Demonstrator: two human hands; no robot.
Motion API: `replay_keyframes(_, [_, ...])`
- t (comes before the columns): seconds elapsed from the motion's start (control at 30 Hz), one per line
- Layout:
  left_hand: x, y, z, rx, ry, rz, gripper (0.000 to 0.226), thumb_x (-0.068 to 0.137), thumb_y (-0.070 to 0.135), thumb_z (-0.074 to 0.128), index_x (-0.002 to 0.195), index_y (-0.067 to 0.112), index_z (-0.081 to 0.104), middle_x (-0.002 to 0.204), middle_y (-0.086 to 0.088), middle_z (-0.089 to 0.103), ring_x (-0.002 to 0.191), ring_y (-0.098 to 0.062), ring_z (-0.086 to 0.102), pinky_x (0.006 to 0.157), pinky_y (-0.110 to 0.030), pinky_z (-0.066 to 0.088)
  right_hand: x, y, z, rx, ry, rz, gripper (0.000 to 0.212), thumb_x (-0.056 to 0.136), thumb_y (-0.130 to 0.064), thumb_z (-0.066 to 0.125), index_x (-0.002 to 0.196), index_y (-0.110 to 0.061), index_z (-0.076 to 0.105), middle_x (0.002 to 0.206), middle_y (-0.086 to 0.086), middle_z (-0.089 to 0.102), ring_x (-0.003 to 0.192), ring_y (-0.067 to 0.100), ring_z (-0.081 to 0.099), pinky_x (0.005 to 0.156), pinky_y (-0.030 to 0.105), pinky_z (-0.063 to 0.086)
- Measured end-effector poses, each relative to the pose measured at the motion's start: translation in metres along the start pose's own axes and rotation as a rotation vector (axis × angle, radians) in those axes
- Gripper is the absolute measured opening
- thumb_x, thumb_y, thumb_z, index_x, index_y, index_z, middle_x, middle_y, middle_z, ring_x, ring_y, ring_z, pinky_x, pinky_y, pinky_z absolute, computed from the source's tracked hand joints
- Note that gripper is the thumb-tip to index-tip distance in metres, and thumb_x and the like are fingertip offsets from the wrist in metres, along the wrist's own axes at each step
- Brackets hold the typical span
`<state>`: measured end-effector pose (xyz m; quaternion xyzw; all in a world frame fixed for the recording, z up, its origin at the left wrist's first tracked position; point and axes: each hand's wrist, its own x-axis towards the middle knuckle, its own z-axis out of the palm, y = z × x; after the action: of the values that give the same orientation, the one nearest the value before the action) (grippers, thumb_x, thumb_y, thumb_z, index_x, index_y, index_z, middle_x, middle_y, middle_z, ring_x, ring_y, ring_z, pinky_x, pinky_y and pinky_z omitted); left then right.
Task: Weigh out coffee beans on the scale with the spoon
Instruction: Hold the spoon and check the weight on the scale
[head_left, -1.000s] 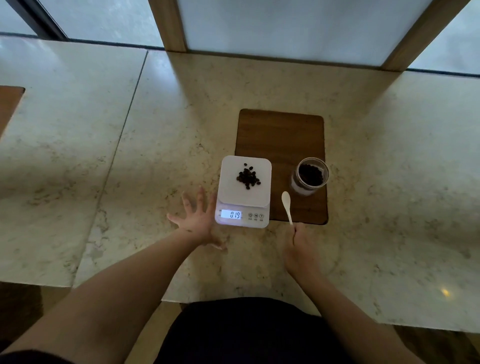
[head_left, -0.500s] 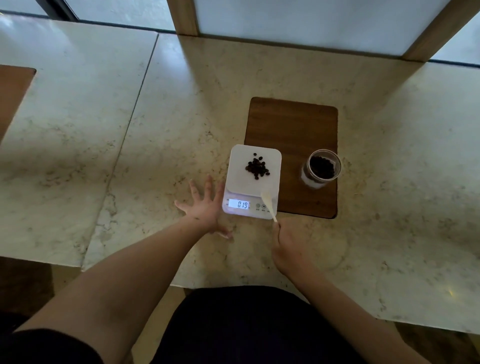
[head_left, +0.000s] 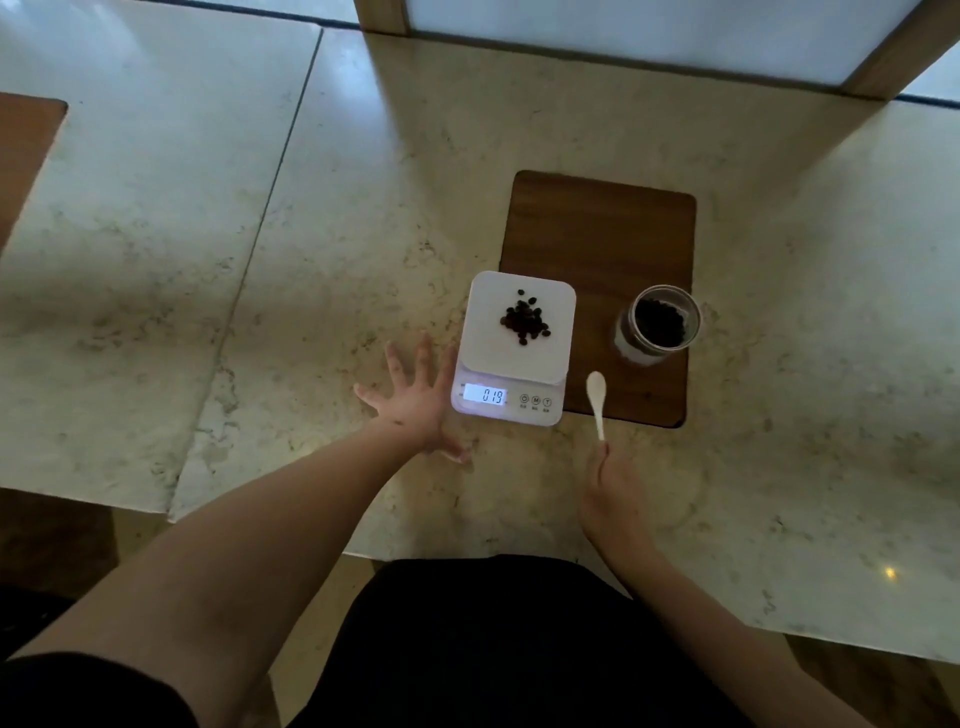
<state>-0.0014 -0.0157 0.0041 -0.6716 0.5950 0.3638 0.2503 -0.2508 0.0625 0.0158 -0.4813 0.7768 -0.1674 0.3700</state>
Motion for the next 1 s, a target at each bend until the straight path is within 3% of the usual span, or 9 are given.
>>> replay_keyframes(0.2, [0.003, -0.001, 0.0, -0.001, -0.019, -0.013, 0.167, 0.049, 0.079, 0.085, 0.127, 0.043, -0.059, 0.14, 0.002, -0.065, 0.127, -0.044, -0.058, 0.098, -0.093, -0.002, 0.022, 0.016, -0.022, -0.015, 0.06, 0.142, 0.028, 0.104, -0.032, 0.031, 0.083, -0.02, 0.046, 0.076, 0.004, 0.056, 0.066, 0.02, 0.057, 0.059, 0.041, 0.05])
replay_keyframes(0.33, [0.003, 0.0, -0.002, 0.009, -0.025, -0.026, 0.169, 0.045, 0.081, 0.084, 0.129, 0.042, -0.058, 0.143, 0.001, -0.063, 0.128, -0.045, -0.056, 0.098, -0.093, 0.0, 0.031, 0.017, -0.028, -0.092, 0.009, 0.141, 0.029, 0.105, -0.028, 0.031, 0.093, -0.01, 0.049, 0.082, 0.009, 0.056, 0.073, 0.026, 0.058, 0.068, 0.046, 0.052])
replay_keyframes(0.47, [0.0, -0.001, -0.003, 0.006, -0.028, -0.013, 0.167, 0.046, 0.081, 0.083, 0.124, 0.045, -0.06, 0.144, 0.002, -0.062, 0.128, -0.044, -0.056, 0.098, -0.093, 0.0, 0.036, 0.01, -0.029, -0.094, 0.007, 0.105, 0.031, 0.106, -0.029, 0.028, 0.089, -0.009, 0.044, 0.072, 0.006, 0.051, 0.06, 0.022, 0.051, 0.053, 0.039, 0.041])
replay_keyframes(0.6, [-0.003, 0.001, -0.005, -0.005, -0.041, 0.001, 0.167, 0.048, 0.079, 0.085, 0.134, 0.042, -0.054, 0.142, 0.003, -0.064, 0.126, -0.043, -0.059, 0.098, -0.093, -0.001, 0.037, 0.01, -0.031, -0.141, 0.014, 0.085, 0.028, 0.105, -0.027, 0.028, 0.088, -0.01, 0.041, 0.07, 0.008, 0.052, 0.059, 0.026, 0.051, 0.05, 0.035, 0.033])
replay_keyframes(0.77, [-0.005, 0.002, -0.006, -0.005, -0.054, 0.0, 0.167, 0.049, 0.076, 0.086, 0.137, 0.042, -0.051, 0.141, 0.004, -0.065, 0.125, -0.042, -0.06, 0.098, -0.093, -0.002, 0.036, 0.015, -0.031, -0.153, 0.04, 0.098, 0.03, 0.106, -0.028, 0.03, 0.093, -0.009, 0.048, 0.074, 0.005, 0.053, 0.064, 0.022, 0.053, 0.055, 0.037, 0.04])
replay_keyframes(1.0, [-0.008, 0.005, -0.008, 0.03, -0.063, -0.013, 0.165, 0.051, 0.079, 0.084, 0.145, 0.037, -0.045, 0.147, 0.0, -0.059, 0.13, -0.045, -0.055, 0.099, -0.092, 0.001, 0.039, 0.02, -0.036, -0.326, 0.102, -0.024, 0.03, 0.104, -0.026, 0.041, 0.096, -0.009, 0.064, 0.084, 0.005, 0.055, 0.075, 0.023, 0.052, 0.064, 0.036, 0.042])
